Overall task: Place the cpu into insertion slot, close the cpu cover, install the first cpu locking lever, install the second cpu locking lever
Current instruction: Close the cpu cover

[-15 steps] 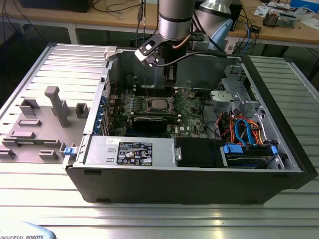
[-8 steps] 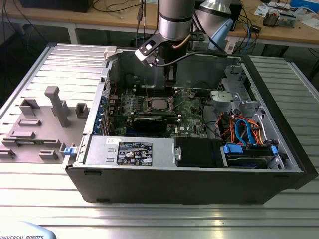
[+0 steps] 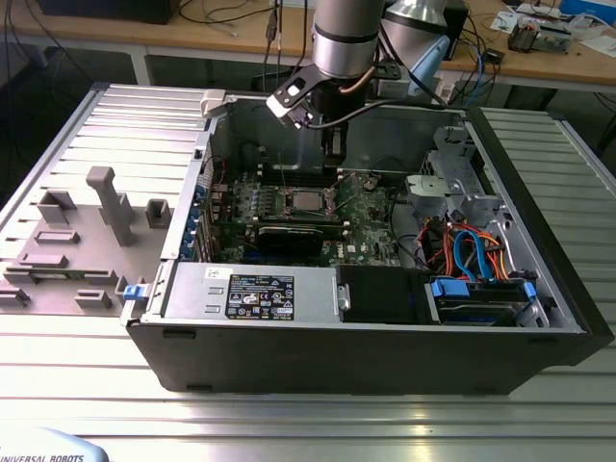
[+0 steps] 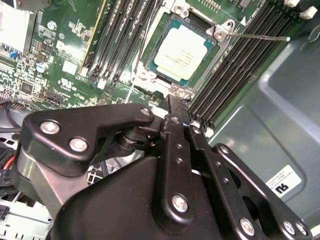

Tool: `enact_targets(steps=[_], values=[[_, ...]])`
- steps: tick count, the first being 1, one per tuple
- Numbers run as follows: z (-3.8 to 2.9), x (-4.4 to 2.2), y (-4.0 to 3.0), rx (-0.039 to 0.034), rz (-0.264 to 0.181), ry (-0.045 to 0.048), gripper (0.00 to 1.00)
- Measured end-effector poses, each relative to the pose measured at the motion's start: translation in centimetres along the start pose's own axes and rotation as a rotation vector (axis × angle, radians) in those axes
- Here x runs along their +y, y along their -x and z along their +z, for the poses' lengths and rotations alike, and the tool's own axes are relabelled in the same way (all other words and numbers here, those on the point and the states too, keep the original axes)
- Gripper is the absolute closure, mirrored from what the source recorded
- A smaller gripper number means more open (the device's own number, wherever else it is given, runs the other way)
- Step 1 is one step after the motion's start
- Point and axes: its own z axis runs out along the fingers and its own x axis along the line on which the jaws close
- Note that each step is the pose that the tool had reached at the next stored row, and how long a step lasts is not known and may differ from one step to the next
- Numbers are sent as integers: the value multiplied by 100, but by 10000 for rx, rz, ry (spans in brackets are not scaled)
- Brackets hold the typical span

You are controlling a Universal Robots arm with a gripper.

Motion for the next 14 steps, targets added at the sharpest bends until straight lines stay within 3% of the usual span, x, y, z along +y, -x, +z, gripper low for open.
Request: enact_targets(steps=[3, 7, 14], values=[[-9, 28, 0, 1, 0, -18, 89], [-6, 222, -2, -5, 0, -48, 89], [-2, 332, 21, -6, 1, -51, 89]])
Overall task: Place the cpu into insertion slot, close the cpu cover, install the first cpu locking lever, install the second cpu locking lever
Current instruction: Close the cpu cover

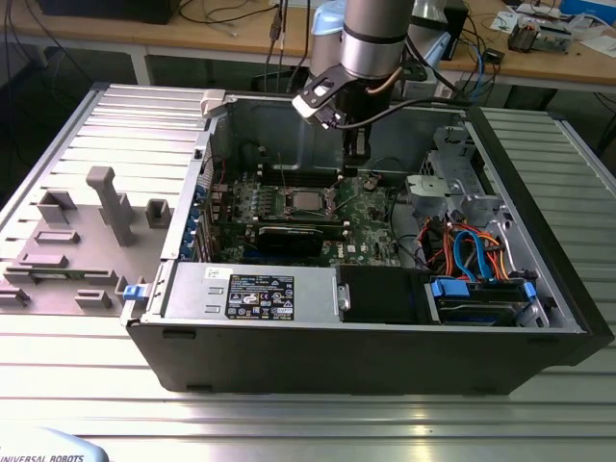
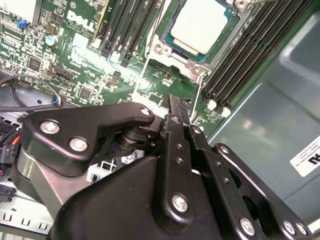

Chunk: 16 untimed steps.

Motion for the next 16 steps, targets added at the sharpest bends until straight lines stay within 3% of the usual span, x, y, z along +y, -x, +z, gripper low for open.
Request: enact_targets(steps=[5, 12, 16], values=[[13, 109, 2, 0, 1, -3, 89], [53, 323, 0, -1, 0, -17, 89], [146, 383, 1, 1, 0, -40, 89]])
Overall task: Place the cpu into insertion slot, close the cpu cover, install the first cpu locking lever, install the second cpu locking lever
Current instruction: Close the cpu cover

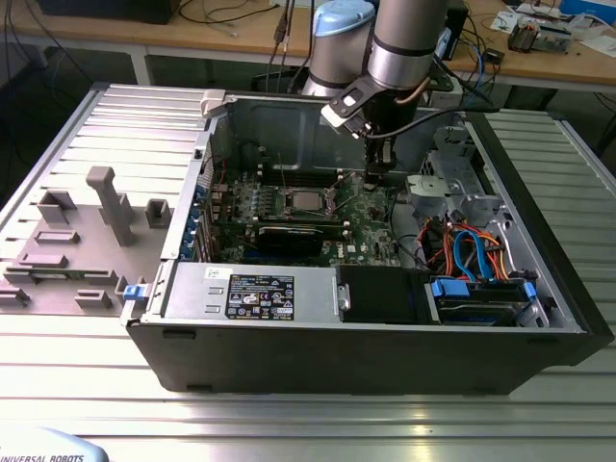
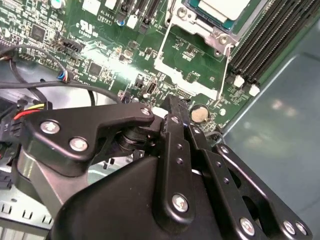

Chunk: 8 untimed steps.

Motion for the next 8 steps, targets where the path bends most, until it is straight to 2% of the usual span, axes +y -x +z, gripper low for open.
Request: enact_targets(steps=[3, 8], values=[[64, 2, 1, -1, 2, -8, 89], [75, -19, 2, 3, -3, -11, 89]])
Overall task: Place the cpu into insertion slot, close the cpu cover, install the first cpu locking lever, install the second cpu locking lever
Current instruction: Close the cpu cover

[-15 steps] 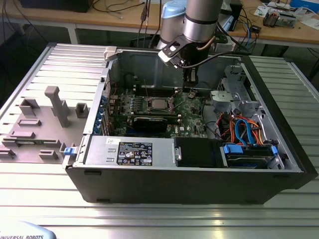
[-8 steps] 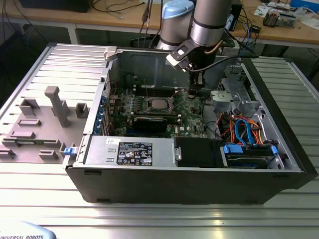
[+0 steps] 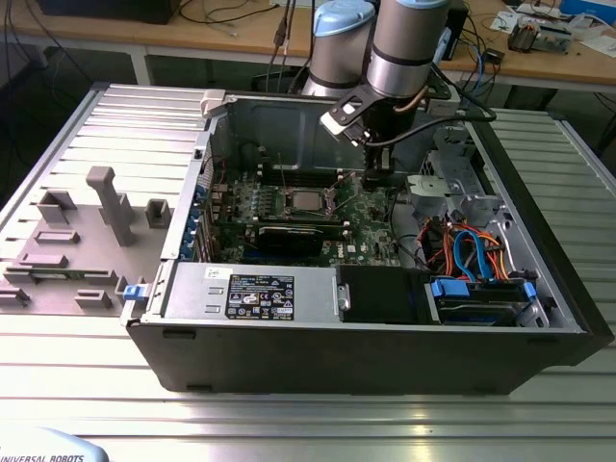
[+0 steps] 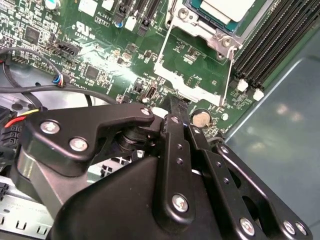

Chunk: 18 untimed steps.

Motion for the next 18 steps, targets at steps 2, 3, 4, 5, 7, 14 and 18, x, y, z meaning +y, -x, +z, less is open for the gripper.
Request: enact_targets(steps=[2, 3, 4, 5, 7, 14, 18], values=[[0, -11, 0, 3, -2, -7, 89], [0, -15, 0, 2, 0, -12, 89], [0, -19, 0, 2, 1, -12, 89], [-1, -24, 0, 2, 0, -13, 89], [-1, -37, 0, 7, 0, -13, 89], [-1, -55, 0, 7, 0, -13, 89], [-1, -70, 0, 8, 0, -13, 89]])
